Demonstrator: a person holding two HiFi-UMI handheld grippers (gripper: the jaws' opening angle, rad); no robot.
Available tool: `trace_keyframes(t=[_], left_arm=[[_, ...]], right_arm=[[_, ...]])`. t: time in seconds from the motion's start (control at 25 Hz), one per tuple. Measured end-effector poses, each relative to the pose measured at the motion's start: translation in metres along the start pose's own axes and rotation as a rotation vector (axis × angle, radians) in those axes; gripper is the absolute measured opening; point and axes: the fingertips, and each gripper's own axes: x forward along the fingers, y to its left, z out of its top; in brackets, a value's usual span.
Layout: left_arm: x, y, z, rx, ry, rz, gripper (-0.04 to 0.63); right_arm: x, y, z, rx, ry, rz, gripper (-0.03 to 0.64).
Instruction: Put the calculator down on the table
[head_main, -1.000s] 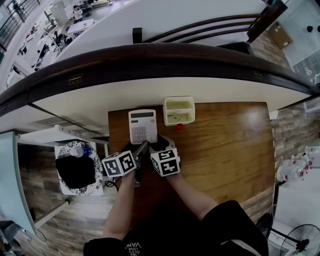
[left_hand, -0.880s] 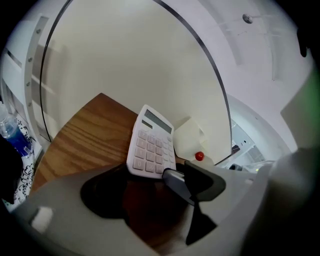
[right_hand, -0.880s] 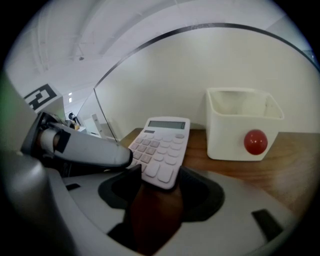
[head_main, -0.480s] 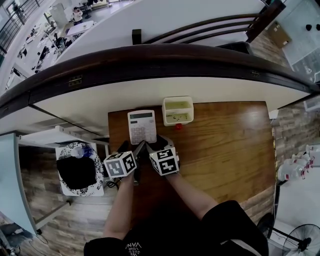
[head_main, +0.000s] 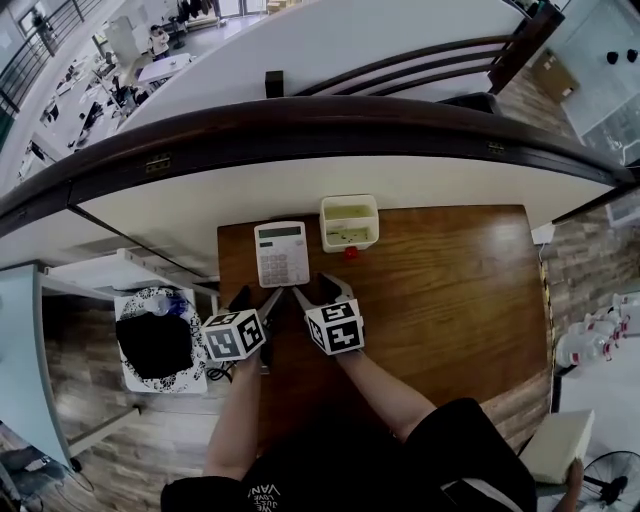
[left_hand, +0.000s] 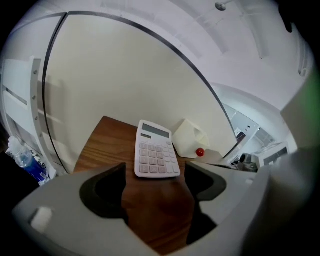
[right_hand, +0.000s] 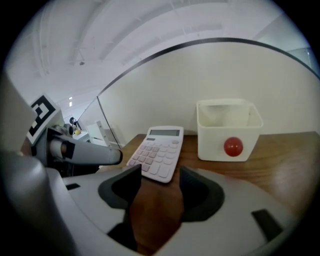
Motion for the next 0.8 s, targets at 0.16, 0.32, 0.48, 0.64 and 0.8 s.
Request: trace_keyframes(t=[0.16, 0.32, 0.48, 0.64, 0.8], left_arm=[[-0.020, -0.010, -0.001, 0.026, -0.039, 0.013, 0.357], [-0.042, -0.022, -0.007, 0.053, -0.081, 0.018, 0.356], [-0.064, -0.038, -0.017, 0.073, -0.113, 0.000, 0.315], [-0.087, -0.051, -0.028, 0.102, -0.152, 0.017, 0.124], [-0.105, -0.066, -0.045, 0.126, -0.180, 0.041, 0.044]], right_arm=[[-0.030, 0.000, 0.005, -0.007, -0.040, -0.002, 0.227], [-0.063, 0.002, 0.006, -0.027, -0.080, 0.000, 0.173], [-0.096, 0.002, 0.006, -0.041, -0.125, 0.001, 0.097], [-0.122, 0.006, -0.003, -0.054, -0.142, 0.021, 0.070], [-0.149, 0.007, -0.015, -0.063, -0.147, 0.046, 0.055]])
